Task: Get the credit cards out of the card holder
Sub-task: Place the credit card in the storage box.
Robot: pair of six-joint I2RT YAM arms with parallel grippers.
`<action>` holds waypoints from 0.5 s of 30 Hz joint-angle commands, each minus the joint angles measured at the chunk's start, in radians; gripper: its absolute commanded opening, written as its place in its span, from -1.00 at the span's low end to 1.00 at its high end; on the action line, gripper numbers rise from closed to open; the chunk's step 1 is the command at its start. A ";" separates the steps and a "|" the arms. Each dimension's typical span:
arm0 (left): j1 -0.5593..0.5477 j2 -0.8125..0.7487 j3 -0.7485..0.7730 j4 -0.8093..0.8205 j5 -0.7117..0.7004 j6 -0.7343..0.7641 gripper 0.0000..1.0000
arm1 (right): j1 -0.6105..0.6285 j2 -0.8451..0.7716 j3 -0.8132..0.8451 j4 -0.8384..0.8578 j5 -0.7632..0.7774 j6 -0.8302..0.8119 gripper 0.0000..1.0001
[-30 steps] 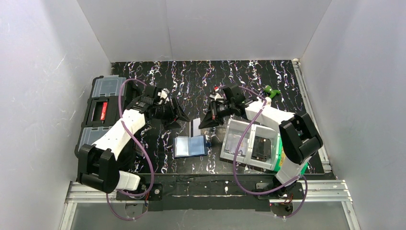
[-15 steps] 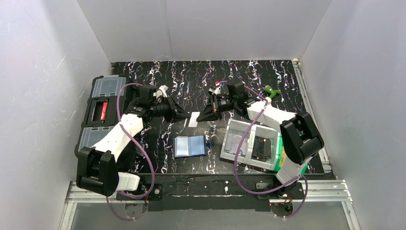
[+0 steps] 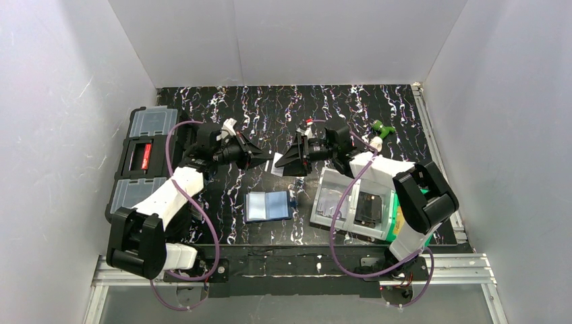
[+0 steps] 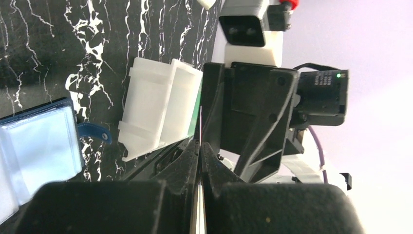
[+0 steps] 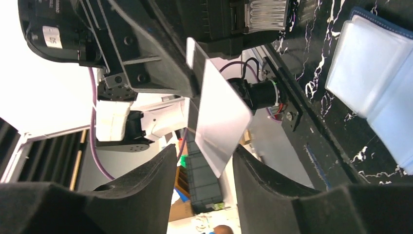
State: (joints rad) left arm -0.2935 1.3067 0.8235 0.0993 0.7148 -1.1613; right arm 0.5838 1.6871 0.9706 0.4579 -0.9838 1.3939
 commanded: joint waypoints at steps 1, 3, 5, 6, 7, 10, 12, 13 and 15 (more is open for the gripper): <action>-0.029 -0.042 -0.018 0.116 -0.062 -0.067 -1.00 | 0.002 -0.046 -0.044 0.192 0.032 0.127 0.00; -0.042 -0.036 -0.018 0.134 -0.077 -0.077 -1.00 | 0.002 -0.049 -0.058 0.206 0.048 0.144 -0.09; -0.050 -0.032 -0.022 0.147 -0.084 -0.087 -1.00 | 0.002 -0.052 -0.065 0.212 0.060 0.155 -0.23; -0.052 -0.030 -0.027 0.152 -0.084 -0.091 -1.00 | 0.002 -0.053 -0.070 0.216 0.066 0.159 -0.31; -0.055 -0.030 -0.029 0.154 -0.083 -0.093 -1.00 | 0.002 -0.056 -0.074 0.219 0.072 0.162 -0.45; -0.059 -0.032 -0.030 0.144 -0.078 -0.082 -1.00 | 0.002 -0.065 -0.083 0.217 0.088 0.160 -0.95; -0.058 -0.036 -0.018 0.111 -0.075 -0.059 -1.00 | 0.002 -0.078 -0.085 0.182 0.096 0.132 -0.97; -0.058 -0.038 -0.007 0.080 -0.075 -0.040 -0.95 | 0.002 -0.087 -0.082 0.149 0.102 0.107 -0.97; -0.058 -0.045 0.023 -0.004 -0.085 0.016 -0.53 | 0.002 -0.112 -0.077 0.052 0.119 0.040 -0.97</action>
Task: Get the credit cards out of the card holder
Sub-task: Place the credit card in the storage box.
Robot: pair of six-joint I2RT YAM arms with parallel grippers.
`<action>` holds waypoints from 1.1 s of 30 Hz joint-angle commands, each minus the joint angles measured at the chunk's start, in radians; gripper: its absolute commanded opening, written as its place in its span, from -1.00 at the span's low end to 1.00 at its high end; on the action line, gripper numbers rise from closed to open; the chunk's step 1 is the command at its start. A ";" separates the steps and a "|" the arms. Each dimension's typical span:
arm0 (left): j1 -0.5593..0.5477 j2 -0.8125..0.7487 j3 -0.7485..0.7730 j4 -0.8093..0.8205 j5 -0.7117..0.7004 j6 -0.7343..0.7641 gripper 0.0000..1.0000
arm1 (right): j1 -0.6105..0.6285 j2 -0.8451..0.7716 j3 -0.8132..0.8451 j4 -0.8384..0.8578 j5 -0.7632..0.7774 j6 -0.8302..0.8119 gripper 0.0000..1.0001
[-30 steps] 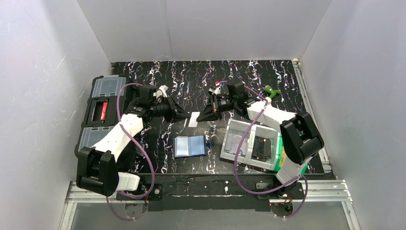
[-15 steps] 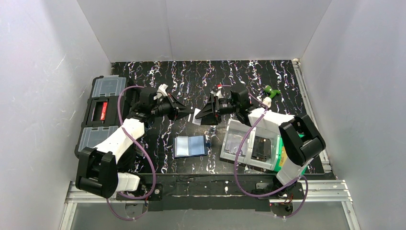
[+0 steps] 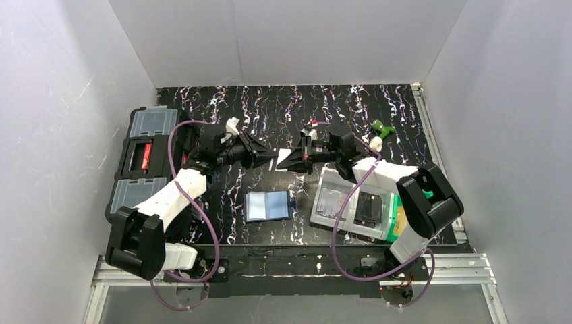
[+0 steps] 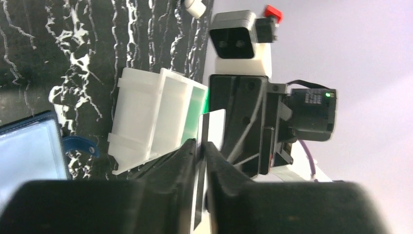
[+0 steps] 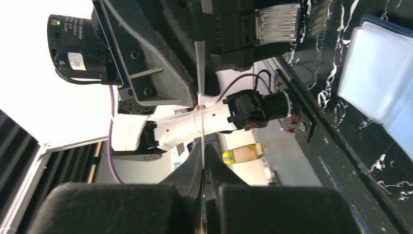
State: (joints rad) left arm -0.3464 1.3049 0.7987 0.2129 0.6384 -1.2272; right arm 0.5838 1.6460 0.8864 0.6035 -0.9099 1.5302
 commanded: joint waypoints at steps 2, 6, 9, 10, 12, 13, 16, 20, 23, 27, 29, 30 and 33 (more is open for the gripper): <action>-0.005 -0.052 0.077 -0.221 -0.028 0.148 -0.09 | 0.001 -0.103 0.010 -0.189 0.068 -0.166 -0.97; -0.005 -0.058 0.152 -0.430 -0.081 0.269 0.54 | -0.005 -0.179 0.016 -0.414 0.125 -0.320 -0.97; -0.005 -0.041 0.207 -0.560 -0.123 0.348 0.79 | -0.011 -0.247 0.012 -0.564 0.180 -0.419 -0.97; -0.005 -0.034 0.220 -0.588 -0.127 0.367 0.86 | -0.013 -0.271 0.011 -0.621 0.202 -0.453 -0.97; -0.006 -0.014 0.249 -0.639 -0.125 0.403 0.95 | -0.021 -0.321 0.008 -0.741 0.258 -0.520 -0.97; -0.006 -0.005 0.261 -0.660 -0.124 0.417 0.96 | -0.027 -0.346 0.003 -0.792 0.283 -0.554 -0.97; -0.006 0.005 0.279 -0.691 -0.133 0.444 0.96 | -0.053 -0.426 -0.039 -0.888 0.326 -0.593 -0.97; -0.005 0.010 0.298 -0.715 -0.136 0.466 0.96 | -0.098 -0.531 -0.102 -0.985 0.366 -0.633 -0.97; -0.005 0.010 0.308 -0.738 -0.140 0.482 0.96 | -0.127 -0.603 -0.147 -1.046 0.408 -0.656 -0.97; -0.005 -0.004 0.307 -0.763 -0.149 0.495 0.96 | -0.157 -0.670 -0.209 -1.078 0.424 -0.662 -0.97; -0.005 -0.009 0.301 -0.767 -0.145 0.495 0.96 | -0.164 -0.685 -0.232 -1.088 0.435 -0.668 -0.97; -0.005 -0.012 0.296 -0.768 -0.141 0.494 0.96 | -0.167 -0.688 -0.242 -1.090 0.440 -0.672 -0.97; -0.005 -0.015 0.287 -0.772 -0.136 0.496 0.96 | -0.178 -0.679 -0.263 -1.068 0.436 -0.677 -0.97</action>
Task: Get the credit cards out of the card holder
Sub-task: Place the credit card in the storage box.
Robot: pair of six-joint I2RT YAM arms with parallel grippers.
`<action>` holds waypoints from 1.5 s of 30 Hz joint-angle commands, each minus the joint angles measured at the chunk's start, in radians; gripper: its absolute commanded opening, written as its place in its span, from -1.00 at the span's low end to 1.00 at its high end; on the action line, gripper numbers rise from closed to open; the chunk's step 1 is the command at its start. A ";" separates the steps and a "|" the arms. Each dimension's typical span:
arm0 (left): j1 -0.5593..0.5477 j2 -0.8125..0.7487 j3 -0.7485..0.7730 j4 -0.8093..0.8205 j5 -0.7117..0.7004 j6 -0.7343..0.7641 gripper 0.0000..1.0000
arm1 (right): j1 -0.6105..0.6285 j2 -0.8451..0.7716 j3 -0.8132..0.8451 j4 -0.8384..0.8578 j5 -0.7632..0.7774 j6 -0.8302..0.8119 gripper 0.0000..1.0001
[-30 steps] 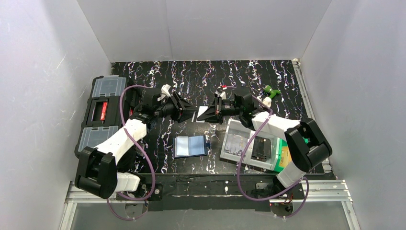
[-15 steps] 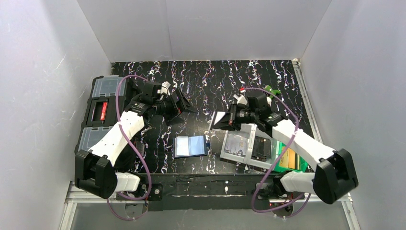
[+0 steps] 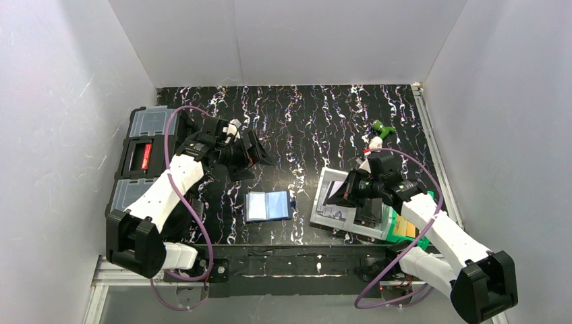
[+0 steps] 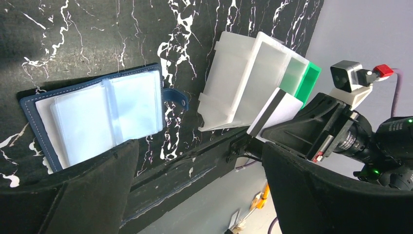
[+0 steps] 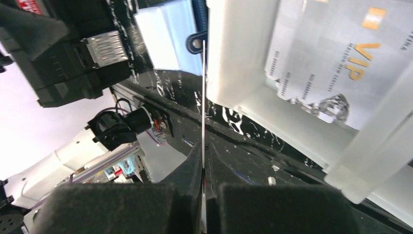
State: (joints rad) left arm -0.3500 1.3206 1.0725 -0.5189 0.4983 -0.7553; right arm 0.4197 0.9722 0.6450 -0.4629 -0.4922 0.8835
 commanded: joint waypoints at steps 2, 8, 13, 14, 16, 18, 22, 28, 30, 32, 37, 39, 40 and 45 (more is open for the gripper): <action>-0.001 -0.032 0.009 -0.044 0.003 0.027 0.96 | -0.014 0.014 -0.020 0.017 0.019 -0.033 -0.97; -0.002 -0.038 0.007 -0.063 0.008 0.035 0.96 | -0.015 0.077 -0.019 0.068 0.038 -0.042 -0.97; -0.002 -0.046 -0.001 -0.077 0.008 0.045 0.96 | -0.015 0.138 -0.029 0.110 0.029 -0.045 -0.97; -0.001 -0.047 -0.002 -0.078 0.008 0.047 0.96 | -0.015 0.148 -0.031 0.117 0.030 -0.045 -0.97; -0.002 -0.048 -0.005 -0.079 0.012 0.048 0.96 | -0.015 0.167 -0.029 0.126 0.036 -0.045 -0.97; -0.002 -0.048 -0.005 -0.080 0.013 0.050 0.96 | -0.015 0.187 -0.025 0.131 0.039 -0.046 -0.97; -0.001 -0.047 -0.001 -0.085 0.014 0.055 0.96 | -0.015 0.229 -0.018 0.123 0.044 -0.047 -0.97; -0.002 -0.039 0.003 -0.087 0.019 0.060 0.96 | -0.015 0.235 -0.006 0.092 0.060 -0.055 -0.46; -0.001 -0.039 0.001 -0.087 0.018 0.060 0.96 | -0.015 0.227 0.007 0.068 0.069 -0.062 -0.24; -0.002 -0.039 -0.002 -0.087 0.013 0.061 0.96 | -0.015 0.219 0.025 0.035 0.079 -0.068 -0.08; -0.002 -0.064 -0.027 -0.107 -0.069 0.064 0.96 | -0.014 0.179 0.091 -0.079 0.130 -0.086 0.17; -0.001 -0.071 -0.039 -0.123 -0.097 0.068 0.96 | -0.014 0.171 0.134 -0.141 0.164 -0.102 0.26; -0.001 -0.074 -0.047 -0.129 -0.109 0.068 0.96 | -0.011 0.170 0.154 -0.169 0.179 -0.110 0.30; -0.002 -0.078 -0.109 -0.135 -0.149 0.068 0.89 | 0.056 0.165 0.229 -0.214 0.226 -0.119 0.39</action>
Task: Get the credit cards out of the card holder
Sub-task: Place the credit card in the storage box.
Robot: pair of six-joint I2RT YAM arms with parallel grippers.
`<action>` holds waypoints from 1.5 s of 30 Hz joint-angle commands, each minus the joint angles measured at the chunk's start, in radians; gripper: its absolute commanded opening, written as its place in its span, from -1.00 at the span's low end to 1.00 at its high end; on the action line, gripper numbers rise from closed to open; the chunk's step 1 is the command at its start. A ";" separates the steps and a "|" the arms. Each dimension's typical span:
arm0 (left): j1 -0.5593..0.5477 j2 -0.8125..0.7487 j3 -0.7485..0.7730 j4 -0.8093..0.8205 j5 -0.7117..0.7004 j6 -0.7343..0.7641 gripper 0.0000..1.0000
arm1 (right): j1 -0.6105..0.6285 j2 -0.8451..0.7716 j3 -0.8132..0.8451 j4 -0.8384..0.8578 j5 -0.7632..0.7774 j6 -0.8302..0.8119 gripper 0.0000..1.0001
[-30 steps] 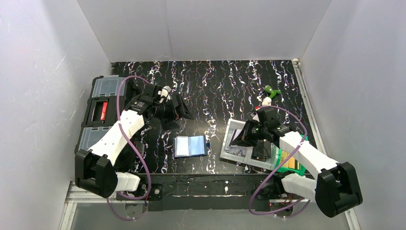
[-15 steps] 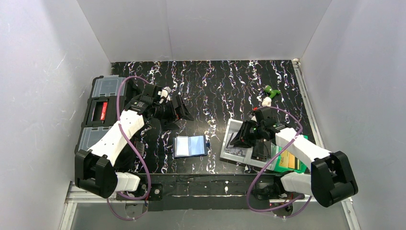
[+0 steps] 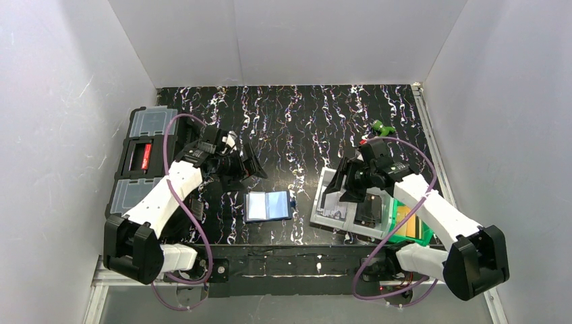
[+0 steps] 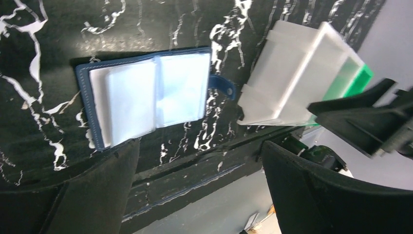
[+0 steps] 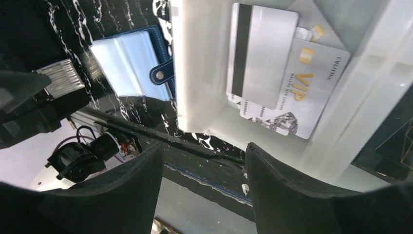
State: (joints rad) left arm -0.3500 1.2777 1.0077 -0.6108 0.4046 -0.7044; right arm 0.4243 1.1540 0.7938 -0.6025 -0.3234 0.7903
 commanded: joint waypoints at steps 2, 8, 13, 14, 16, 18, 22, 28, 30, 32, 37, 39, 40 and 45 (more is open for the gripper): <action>-0.003 -0.037 -0.068 -0.043 -0.077 0.016 0.78 | 0.094 0.005 0.116 -0.074 0.073 -0.022 0.40; -0.006 -0.038 -0.144 -0.027 -0.131 0.013 0.28 | 0.257 0.164 0.262 -0.047 0.094 -0.005 0.41; -0.007 -0.017 -0.187 -0.018 -0.170 0.027 0.01 | 0.358 0.331 0.407 -0.047 0.090 -0.015 0.39; -0.007 -0.011 -0.194 -0.014 -0.174 0.030 -0.02 | 0.371 0.362 0.436 -0.048 0.086 -0.019 0.37; -0.006 0.004 -0.206 -0.003 -0.179 0.036 -0.08 | 0.395 0.425 0.491 -0.055 0.078 -0.028 0.31; -0.007 0.015 -0.216 0.011 -0.179 0.039 -0.11 | 0.415 0.485 0.543 -0.065 0.070 -0.038 0.25; -0.007 0.044 -0.230 0.058 -0.149 0.047 -0.14 | 0.437 0.594 0.624 -0.085 0.061 -0.056 0.18; -0.007 0.106 -0.236 0.110 -0.117 0.063 -0.19 | 0.447 0.700 0.672 -0.091 0.060 -0.071 0.15; -0.008 0.122 -0.238 0.132 -0.103 0.066 -0.21 | 0.447 0.723 0.674 -0.085 0.058 -0.071 0.13; -0.008 0.140 -0.238 0.146 -0.092 0.066 -0.23 | 0.447 0.740 0.670 -0.079 0.057 -0.072 0.13; -0.008 0.175 -0.236 0.179 -0.068 0.063 -0.29 | 0.447 0.785 0.661 -0.068 0.056 -0.077 0.11; -0.009 0.178 -0.234 0.191 -0.055 0.059 -0.33 | 0.447 0.799 0.654 -0.060 0.055 -0.076 0.11; -0.010 0.178 -0.233 0.197 -0.050 0.058 -0.35 | 0.447 0.807 0.650 -0.056 0.054 -0.077 0.11; -0.027 0.174 -0.208 0.202 -0.023 0.047 -0.75 | 0.448 0.836 0.641 -0.049 0.054 -0.076 0.03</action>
State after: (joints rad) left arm -0.3591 1.4605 0.7769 -0.4134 0.3434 -0.6585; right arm 0.8692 1.9669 1.4288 -0.6703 -0.2642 0.7283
